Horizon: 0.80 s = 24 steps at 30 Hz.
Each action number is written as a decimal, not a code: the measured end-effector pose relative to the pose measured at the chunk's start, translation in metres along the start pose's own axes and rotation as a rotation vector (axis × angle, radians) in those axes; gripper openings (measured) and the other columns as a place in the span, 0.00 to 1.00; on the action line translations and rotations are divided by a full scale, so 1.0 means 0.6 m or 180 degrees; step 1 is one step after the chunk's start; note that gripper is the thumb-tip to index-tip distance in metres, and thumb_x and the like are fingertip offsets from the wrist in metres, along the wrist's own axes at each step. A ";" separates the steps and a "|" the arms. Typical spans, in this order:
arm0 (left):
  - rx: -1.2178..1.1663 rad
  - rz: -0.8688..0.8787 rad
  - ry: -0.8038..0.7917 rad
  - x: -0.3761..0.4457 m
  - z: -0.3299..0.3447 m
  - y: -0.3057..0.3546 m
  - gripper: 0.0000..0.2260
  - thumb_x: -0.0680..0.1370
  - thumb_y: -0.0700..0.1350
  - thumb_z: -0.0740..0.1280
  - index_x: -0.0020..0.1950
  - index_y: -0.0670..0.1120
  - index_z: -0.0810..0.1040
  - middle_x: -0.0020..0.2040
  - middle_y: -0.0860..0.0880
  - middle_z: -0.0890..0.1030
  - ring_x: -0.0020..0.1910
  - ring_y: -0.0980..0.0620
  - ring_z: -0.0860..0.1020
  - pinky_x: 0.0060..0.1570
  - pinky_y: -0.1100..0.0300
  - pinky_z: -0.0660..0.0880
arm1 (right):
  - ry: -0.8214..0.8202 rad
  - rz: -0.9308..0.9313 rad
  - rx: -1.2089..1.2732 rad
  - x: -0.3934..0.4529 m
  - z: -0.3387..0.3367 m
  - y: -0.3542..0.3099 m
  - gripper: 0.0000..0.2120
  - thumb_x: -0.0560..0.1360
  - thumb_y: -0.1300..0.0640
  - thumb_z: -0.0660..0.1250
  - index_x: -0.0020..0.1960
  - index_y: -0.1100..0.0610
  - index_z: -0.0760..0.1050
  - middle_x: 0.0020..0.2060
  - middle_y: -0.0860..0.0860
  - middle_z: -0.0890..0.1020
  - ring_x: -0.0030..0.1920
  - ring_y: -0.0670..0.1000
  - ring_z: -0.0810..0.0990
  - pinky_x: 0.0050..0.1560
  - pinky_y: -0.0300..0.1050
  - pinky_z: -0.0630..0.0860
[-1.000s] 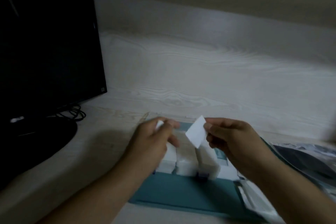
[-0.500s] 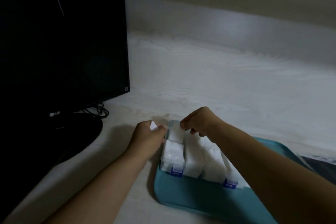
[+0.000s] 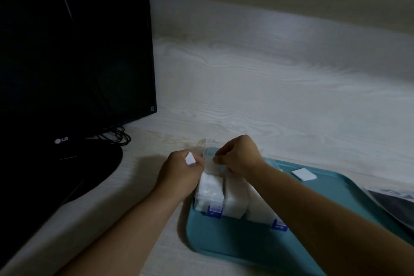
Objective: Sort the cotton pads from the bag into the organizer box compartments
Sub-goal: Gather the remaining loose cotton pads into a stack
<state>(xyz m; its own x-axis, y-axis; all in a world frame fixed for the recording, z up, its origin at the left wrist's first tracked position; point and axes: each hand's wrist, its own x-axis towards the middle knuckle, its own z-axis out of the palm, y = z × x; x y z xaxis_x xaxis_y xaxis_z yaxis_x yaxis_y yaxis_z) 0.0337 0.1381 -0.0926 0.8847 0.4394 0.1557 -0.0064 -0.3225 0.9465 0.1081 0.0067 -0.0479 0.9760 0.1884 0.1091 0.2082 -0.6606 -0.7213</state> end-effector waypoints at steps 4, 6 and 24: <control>0.0222 0.0186 0.0022 0.002 0.001 -0.003 0.08 0.76 0.43 0.68 0.38 0.53 0.80 0.41 0.52 0.83 0.45 0.49 0.81 0.48 0.57 0.77 | 0.0115 -0.0029 -0.0104 -0.001 0.004 0.006 0.05 0.68 0.58 0.78 0.42 0.57 0.84 0.38 0.51 0.84 0.40 0.48 0.81 0.47 0.46 0.81; 0.0361 0.0271 0.0017 0.001 0.002 -0.005 0.08 0.76 0.43 0.67 0.38 0.52 0.79 0.39 0.53 0.82 0.43 0.50 0.80 0.44 0.59 0.75 | 0.0151 -0.0097 -0.0257 -0.001 0.008 0.008 0.06 0.68 0.56 0.78 0.43 0.56 0.83 0.40 0.51 0.84 0.42 0.49 0.81 0.48 0.48 0.81; 0.0516 0.0270 0.0094 0.003 0.002 -0.005 0.07 0.76 0.47 0.68 0.38 0.49 0.79 0.39 0.50 0.82 0.43 0.47 0.81 0.45 0.55 0.78 | -0.0497 0.0197 -0.0121 -0.057 -0.046 -0.026 0.08 0.78 0.62 0.62 0.52 0.64 0.79 0.38 0.53 0.86 0.17 0.45 0.72 0.20 0.33 0.66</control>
<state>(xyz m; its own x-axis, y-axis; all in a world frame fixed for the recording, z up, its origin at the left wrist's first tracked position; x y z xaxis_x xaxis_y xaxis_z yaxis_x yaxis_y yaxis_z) 0.0357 0.1384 -0.0955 0.8701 0.4284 0.2435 -0.0031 -0.4894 0.8720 0.0734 -0.0092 -0.0214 0.9659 0.2551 -0.0442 0.1532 -0.7008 -0.6968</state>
